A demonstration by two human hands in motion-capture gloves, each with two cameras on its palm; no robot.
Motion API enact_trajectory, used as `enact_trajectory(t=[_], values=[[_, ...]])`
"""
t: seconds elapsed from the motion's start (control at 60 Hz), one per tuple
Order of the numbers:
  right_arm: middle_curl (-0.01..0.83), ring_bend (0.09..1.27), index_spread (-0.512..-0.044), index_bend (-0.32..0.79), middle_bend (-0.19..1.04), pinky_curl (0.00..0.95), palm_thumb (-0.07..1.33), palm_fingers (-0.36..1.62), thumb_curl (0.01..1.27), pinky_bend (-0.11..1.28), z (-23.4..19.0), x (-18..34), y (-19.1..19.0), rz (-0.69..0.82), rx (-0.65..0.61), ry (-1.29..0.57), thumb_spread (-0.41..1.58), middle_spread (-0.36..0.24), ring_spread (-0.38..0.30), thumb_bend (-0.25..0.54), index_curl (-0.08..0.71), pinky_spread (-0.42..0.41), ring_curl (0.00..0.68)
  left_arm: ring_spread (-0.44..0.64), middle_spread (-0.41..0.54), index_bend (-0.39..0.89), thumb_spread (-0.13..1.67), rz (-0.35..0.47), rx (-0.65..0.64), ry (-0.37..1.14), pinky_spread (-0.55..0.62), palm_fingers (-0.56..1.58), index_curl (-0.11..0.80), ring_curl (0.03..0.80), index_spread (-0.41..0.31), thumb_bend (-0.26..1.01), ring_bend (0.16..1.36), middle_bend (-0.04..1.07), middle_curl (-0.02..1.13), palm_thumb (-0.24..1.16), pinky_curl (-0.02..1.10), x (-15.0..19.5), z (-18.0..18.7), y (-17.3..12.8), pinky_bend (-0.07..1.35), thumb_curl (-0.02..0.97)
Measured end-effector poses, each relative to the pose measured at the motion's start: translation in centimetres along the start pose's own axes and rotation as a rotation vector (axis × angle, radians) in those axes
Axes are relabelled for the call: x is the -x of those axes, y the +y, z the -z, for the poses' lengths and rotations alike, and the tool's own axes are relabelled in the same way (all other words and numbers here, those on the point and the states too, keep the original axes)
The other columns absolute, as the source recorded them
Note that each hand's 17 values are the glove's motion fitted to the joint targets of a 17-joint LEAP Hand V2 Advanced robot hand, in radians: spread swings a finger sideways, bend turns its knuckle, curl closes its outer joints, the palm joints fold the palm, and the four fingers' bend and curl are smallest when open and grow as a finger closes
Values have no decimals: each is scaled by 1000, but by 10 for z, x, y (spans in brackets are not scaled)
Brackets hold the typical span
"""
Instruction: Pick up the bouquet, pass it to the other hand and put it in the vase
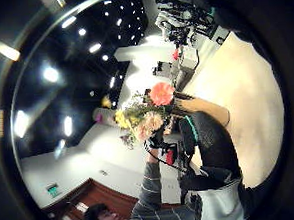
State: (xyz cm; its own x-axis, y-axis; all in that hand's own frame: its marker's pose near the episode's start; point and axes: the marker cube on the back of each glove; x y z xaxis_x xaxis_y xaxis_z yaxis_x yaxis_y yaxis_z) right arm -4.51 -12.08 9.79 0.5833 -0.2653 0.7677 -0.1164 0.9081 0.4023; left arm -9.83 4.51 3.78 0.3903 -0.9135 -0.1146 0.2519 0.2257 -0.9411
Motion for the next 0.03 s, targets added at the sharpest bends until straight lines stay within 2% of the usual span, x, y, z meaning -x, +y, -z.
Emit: enact_trajectory(t=[0.017,0.033], values=[[358,373,-284,136,181,353,772,488,401,393,1,0,0,1,-3,9,1116,-67,-50,-18,277,230,345,492,430,59,827,26,7,-2,463,-161,101,280,236,-37,559,188,289,304,323,5,-2,6,423,346],[358,373,-283,136,181,353,772,488,401,392,3,2,1,5,-3,6,1117,-67,-50,-18,277,230,345,492,428,59,827,-3,-16,-6,463,-159,97,281,234,-37,562,186,289,303,322,6,-2,9,421,345]])
